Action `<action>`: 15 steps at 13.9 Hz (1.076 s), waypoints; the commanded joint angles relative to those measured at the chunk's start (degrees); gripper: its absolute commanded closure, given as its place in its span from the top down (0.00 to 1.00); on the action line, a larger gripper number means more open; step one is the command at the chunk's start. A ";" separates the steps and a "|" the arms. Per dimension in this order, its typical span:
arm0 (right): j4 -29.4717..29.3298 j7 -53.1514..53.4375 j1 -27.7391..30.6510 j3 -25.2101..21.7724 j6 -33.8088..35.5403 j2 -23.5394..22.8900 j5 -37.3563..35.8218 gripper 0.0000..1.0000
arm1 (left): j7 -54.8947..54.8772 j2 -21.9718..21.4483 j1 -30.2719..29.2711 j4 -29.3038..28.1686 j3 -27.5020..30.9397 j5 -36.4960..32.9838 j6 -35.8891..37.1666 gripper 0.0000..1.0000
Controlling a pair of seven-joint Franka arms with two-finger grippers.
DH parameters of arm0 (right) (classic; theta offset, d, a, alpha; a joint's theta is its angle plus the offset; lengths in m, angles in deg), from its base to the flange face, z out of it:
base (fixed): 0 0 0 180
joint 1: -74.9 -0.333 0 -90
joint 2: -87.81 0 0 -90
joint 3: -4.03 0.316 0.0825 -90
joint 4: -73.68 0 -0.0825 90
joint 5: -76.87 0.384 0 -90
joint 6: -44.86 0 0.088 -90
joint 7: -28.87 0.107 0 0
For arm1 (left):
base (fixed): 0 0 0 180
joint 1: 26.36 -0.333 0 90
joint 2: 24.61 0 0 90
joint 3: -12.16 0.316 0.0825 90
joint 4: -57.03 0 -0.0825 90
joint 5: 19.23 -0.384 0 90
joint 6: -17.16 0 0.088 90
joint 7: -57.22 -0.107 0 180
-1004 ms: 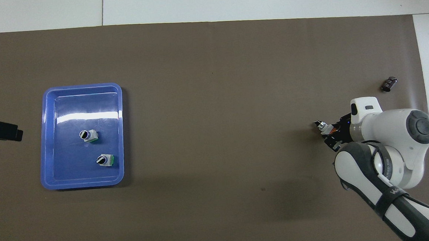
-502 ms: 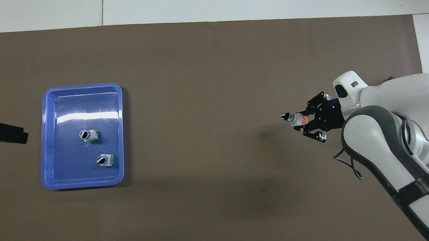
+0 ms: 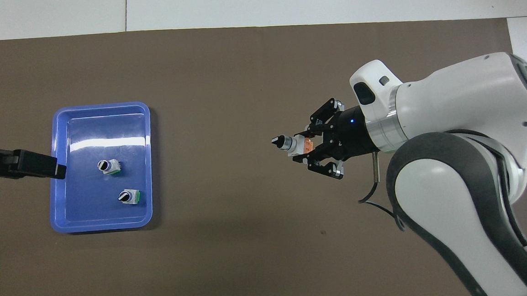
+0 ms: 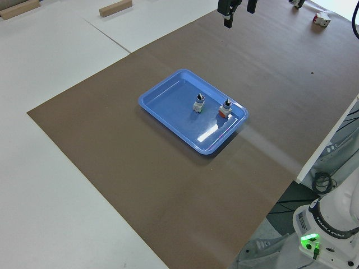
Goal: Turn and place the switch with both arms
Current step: 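Carry the switch toward the tray with the right gripper while the left gripper approaches, then open the left gripper and move it onto the switch held by the right gripper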
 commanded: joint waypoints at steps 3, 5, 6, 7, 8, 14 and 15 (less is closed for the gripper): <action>-3.13 3.94 -3.37 1.61 -1.69 -1.31 3.07 0.00 | 14.62 -2.68 1.32 -3.44 -1.70 8.53 -0.61 0.91; -3.13 4.30 -6.10 1.53 -5.82 -1.39 2.98 0.00 | 24.54 -2.68 1.41 -3.44 -3.01 13.63 -1.30 0.90; -3.04 5.52 -7.42 1.61 -8.80 -1.40 2.98 0.00 | 29.46 -2.68 1.41 -3.44 -3.11 15.66 -1.92 0.90; -3.04 8.14 -8.39 1.61 -10.57 -1.48 2.98 0.00 | 34.12 -2.68 1.50 -3.44 -3.28 18.03 -2.19 0.90; -3.21 10.52 -9.35 1.61 -11.37 -1.48 2.98 0.00 | 38.52 -2.68 1.50 -3.52 -3.37 20.23 -2.71 0.90; -3.04 13.09 -13.31 1.70 -17.62 -2.10 2.46 0.00 | 61.75 -4.44 1.32 -8.80 -3.28 32.11 -11.23 0.48; -3.04 13.18 -13.84 1.70 -17.80 -2.10 2.28 0.00 | 62.72 -4.26 1.15 -8.80 -3.37 32.29 -12.20 0.48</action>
